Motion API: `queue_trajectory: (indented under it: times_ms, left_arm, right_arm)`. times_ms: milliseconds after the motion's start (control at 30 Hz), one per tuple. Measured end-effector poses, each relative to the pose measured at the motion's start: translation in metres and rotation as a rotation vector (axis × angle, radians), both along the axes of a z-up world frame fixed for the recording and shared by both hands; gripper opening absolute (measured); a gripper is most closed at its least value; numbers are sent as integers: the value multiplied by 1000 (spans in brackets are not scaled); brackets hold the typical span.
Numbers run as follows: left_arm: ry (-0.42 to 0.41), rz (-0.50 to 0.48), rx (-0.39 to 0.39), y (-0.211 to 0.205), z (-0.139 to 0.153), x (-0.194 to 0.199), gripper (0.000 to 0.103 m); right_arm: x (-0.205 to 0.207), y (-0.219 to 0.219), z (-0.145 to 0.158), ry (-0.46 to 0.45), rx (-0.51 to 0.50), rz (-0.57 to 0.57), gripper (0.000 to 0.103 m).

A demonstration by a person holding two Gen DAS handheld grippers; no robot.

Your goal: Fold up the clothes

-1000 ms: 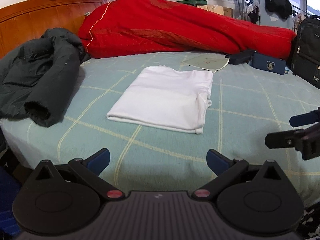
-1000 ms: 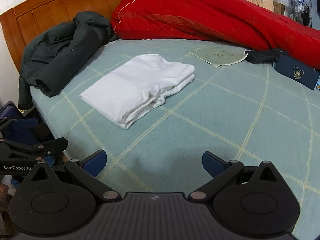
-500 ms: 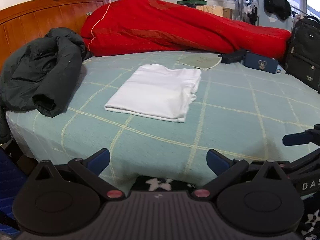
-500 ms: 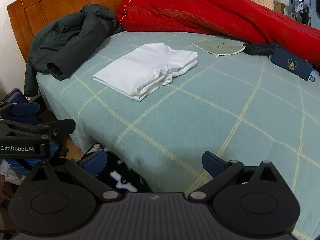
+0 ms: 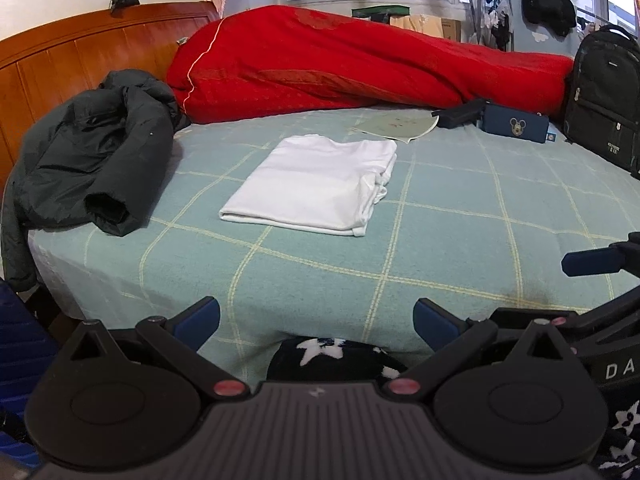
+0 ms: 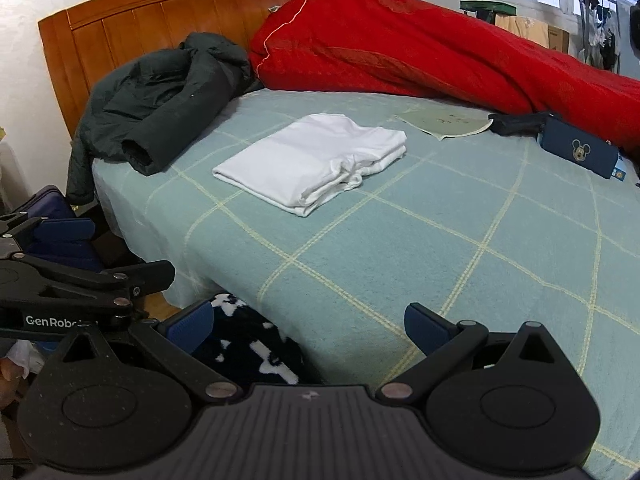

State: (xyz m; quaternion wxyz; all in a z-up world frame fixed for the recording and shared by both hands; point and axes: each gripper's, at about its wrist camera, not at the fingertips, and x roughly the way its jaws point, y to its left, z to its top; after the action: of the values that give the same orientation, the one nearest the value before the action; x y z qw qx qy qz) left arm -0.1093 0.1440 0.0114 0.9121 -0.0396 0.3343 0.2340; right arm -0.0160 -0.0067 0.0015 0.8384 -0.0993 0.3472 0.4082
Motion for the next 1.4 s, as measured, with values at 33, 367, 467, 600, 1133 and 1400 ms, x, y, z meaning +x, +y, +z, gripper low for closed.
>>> queue_trajectory:
  times_ms: [33,367,467,600,1133,1400]
  left_arm:
    - [-1,2,-1,0,0,-1,102]
    - [-6,10,-3,0,1,-4,102]
    - [-5,10,-2,0,1,-4,102]
    - [-3,11,0,-1,1,-4,102]
    - [0,12,4,-3,0,-4,102]
    - [0,14,6,-2,0,-5,102]
  right_arm:
    - [-1,1,0,-1,-1,2,103]
    - [-6,2,3,-8,3,9,103]
    - [-5,2,3,-6,5,10,103]
    - [-5,2,2,-3,7,10,103]
    - [-6,1,1,-5,6,8,103]
    - [-7,2,1,-5,4,7,103]
